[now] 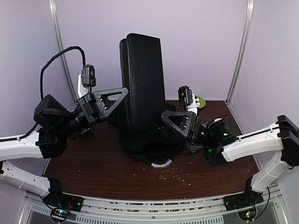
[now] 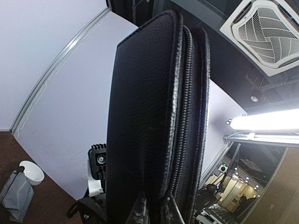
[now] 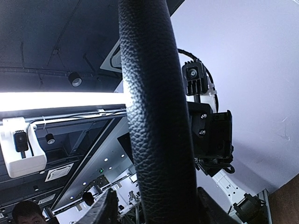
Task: Pack the student bag
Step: Pick up the personal item from the center of the board.
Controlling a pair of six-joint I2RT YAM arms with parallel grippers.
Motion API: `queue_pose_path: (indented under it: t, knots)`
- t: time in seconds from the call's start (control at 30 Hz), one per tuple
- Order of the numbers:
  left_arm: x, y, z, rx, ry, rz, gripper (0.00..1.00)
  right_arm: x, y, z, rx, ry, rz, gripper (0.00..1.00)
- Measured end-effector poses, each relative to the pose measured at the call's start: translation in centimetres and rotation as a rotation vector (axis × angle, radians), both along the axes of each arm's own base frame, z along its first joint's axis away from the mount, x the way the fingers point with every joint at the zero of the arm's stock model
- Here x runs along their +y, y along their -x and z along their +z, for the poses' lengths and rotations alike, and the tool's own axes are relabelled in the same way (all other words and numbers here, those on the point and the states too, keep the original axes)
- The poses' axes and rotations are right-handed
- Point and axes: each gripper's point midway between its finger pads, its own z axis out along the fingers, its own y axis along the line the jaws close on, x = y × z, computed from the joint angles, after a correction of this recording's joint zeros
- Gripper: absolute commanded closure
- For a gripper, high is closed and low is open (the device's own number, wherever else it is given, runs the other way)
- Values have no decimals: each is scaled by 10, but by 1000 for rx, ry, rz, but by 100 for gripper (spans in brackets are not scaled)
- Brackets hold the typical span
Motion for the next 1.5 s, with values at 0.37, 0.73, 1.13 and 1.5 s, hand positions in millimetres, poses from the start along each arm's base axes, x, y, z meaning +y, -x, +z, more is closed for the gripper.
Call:
queue_pose_path:
  t: [0.37,0.73,1.13,1.5]
  knots:
    - [1,-1,-3,24,25,-10,45,0,0,4,-14,10,-17,100]
    - [26,3,-13,-47,-88,98,2,-18,9,-22,-50,184,-105,100]
    - [-5,0,-63,-127,-367,84,2,-19,26,-81,-129,514,-157,100]
    - [-12,2,-77,-109,-362,39,76,-20,33,-96,-190,574,-159,100]
